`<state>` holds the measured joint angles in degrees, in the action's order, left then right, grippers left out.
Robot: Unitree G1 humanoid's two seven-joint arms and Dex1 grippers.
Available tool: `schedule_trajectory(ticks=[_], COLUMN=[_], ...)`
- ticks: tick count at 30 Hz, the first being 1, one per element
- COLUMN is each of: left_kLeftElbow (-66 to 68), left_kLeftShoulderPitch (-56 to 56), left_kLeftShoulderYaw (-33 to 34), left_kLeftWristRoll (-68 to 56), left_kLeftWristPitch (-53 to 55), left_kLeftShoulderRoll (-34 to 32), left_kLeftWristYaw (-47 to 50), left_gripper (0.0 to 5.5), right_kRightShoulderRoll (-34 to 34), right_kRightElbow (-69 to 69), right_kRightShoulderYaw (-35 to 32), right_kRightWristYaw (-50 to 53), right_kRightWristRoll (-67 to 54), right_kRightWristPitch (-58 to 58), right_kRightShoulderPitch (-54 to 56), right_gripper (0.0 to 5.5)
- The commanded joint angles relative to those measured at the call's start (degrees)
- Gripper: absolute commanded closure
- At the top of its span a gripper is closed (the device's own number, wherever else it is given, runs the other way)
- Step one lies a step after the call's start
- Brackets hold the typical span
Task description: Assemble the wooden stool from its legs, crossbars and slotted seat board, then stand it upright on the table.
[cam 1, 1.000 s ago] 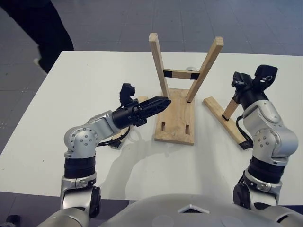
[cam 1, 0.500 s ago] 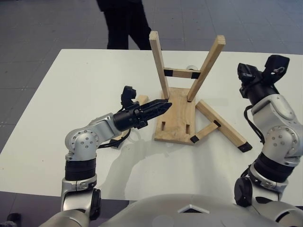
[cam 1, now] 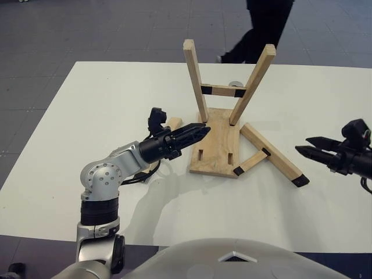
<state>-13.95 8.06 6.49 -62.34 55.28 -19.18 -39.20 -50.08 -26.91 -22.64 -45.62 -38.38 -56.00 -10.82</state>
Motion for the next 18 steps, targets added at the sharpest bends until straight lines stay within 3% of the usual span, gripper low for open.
schedule_trajectory(ticks=[1, 9, 18], left_kLeftElbow=[-0.5, -0.7, -0.6], left_kLeftShoulderPitch=[-0.1, 0.1, 0.1], left_kLeftShoulderYaw=[0.0, -0.3, -0.3], left_kLeftWristRoll=[0.3, 0.1, 0.1], left_kLeftWristPitch=[-0.3, 0.1, 0.3], left_kLeftShoulderRoll=[-0.2, -0.1, -0.2], left_kLeftWristYaw=[0.6, 0.7, 0.7], left_gripper=[2.89, 2.89, 2.89], right_kRightShoulderRoll=[-1.0, 0.6, 1.6], right_kRightElbow=[0.0, 3.2, 4.6], right_kRightShoulderYaw=[4.5, 13.4, 12.8], right_kRightWristYaw=[0.8, 3.7, 5.8], right_kRightWristRoll=[5.1, 11.8, 13.1], right_kRightWristPitch=[4.5, 8.0, 8.8], right_kRightShoulderPitch=[-2.4, -1.6, 0.2], right_gripper=[2.64, 2.64, 2.64])
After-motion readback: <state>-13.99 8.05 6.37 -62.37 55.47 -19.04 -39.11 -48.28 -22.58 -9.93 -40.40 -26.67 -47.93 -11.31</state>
